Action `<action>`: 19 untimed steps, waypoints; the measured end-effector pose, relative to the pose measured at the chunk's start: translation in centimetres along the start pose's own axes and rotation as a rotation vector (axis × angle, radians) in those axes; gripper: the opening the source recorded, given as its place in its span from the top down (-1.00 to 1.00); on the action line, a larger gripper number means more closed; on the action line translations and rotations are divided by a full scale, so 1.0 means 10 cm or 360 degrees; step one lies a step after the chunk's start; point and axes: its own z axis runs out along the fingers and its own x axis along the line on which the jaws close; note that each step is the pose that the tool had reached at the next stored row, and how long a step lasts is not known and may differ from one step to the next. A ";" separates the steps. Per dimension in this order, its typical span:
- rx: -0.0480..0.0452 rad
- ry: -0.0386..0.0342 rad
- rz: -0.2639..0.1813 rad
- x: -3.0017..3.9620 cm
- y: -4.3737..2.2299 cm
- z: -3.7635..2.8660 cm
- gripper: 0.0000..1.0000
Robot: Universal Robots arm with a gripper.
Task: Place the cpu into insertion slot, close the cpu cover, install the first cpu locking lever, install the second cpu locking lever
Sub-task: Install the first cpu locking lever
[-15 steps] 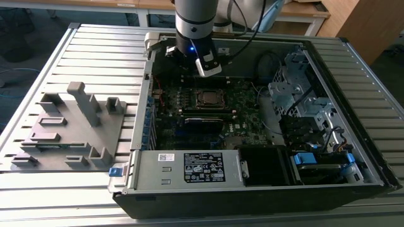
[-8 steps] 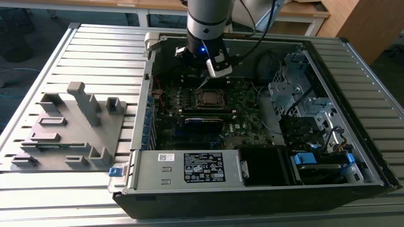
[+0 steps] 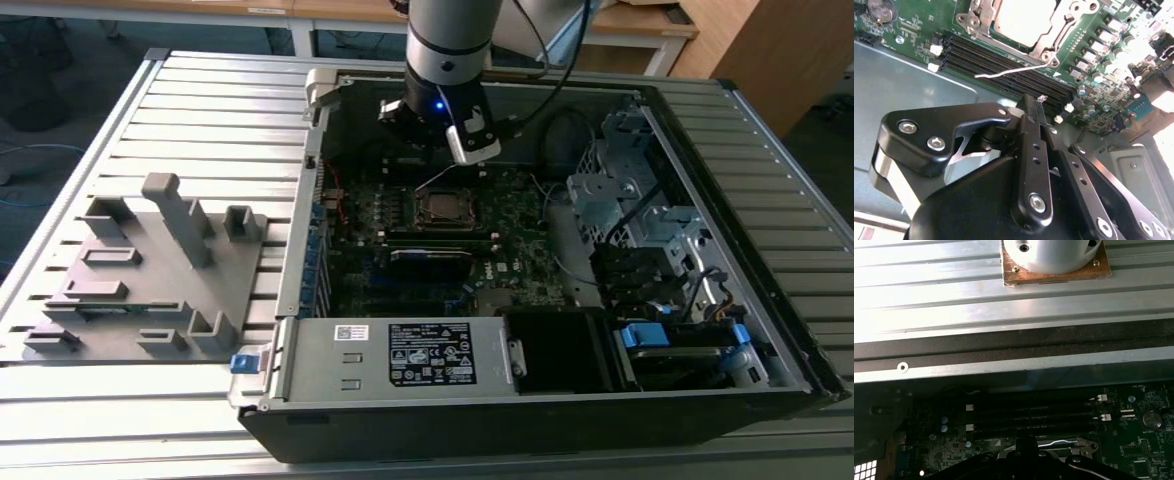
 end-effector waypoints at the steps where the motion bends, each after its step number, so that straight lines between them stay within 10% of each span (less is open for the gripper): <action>1: 0.0000 0.0000 0.0000 0.000 0.000 0.000 0.80; 12: 0.0001 -0.0001 0.0000 -0.002 0.000 0.001 0.80; 19: 0.0021 -0.0021 -0.0006 -0.002 -0.005 0.017 0.80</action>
